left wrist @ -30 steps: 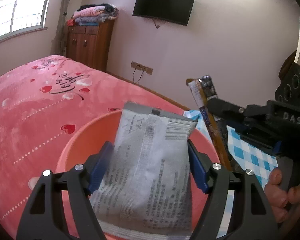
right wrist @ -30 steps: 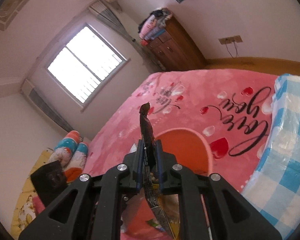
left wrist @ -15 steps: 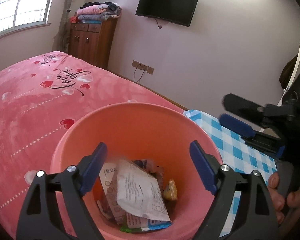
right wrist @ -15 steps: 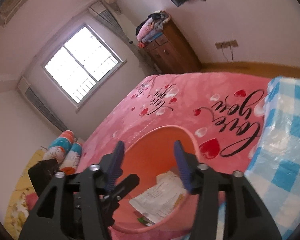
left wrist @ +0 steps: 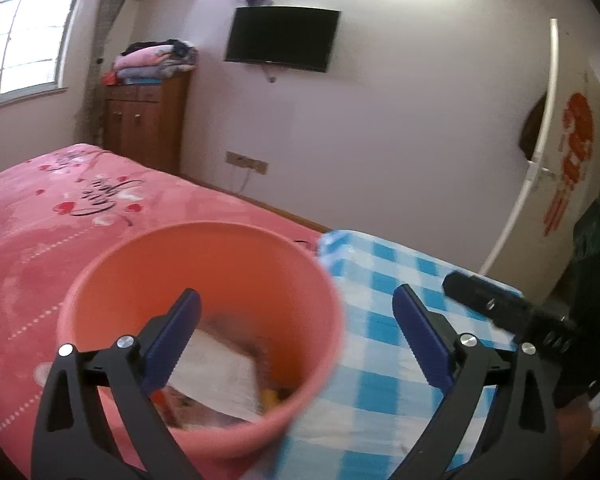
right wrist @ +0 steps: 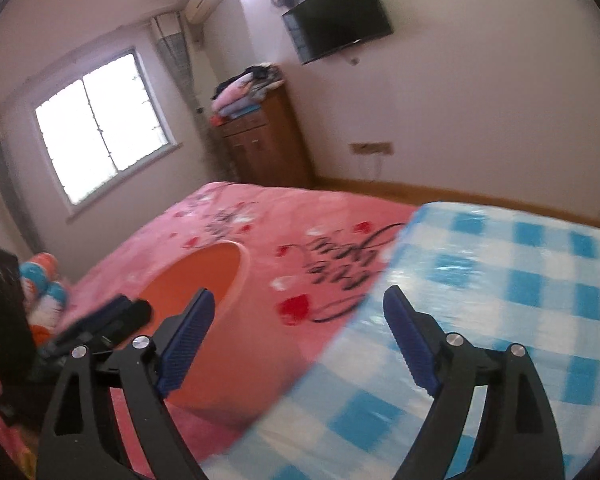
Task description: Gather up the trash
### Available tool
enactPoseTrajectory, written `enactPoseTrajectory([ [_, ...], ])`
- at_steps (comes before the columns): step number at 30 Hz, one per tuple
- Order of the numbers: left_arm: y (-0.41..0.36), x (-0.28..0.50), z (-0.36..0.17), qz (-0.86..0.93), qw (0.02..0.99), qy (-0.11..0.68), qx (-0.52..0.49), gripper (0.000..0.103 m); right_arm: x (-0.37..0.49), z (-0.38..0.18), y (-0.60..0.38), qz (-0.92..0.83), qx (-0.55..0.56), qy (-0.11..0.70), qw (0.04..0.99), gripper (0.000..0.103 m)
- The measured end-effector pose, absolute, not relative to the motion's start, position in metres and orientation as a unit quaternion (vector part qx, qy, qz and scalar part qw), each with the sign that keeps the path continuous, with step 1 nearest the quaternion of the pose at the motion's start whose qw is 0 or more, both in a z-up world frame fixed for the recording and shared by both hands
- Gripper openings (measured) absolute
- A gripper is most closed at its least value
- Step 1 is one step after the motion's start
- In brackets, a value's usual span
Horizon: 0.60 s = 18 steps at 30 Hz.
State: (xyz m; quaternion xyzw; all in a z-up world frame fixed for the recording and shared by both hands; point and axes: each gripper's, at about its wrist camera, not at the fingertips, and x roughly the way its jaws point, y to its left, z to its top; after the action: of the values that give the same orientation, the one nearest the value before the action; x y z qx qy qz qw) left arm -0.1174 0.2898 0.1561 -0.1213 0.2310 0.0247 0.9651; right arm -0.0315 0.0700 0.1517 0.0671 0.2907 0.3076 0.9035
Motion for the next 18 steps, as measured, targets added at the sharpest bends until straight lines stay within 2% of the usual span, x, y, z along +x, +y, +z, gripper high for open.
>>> enactPoseTrajectory([
  [4,0.261,-0.118,0.158,-0.001,0.967,0.231,-0.103,0.099,-0.045,0.139,0.034,0.273,0.065,0.284,0.917,0.089],
  [18,0.159,-0.111,0.131,-0.073,0.957,0.266,-0.091,0.099,-0.074,0.100,-0.088,0.142,0.065,0.272,0.949,0.090],
])
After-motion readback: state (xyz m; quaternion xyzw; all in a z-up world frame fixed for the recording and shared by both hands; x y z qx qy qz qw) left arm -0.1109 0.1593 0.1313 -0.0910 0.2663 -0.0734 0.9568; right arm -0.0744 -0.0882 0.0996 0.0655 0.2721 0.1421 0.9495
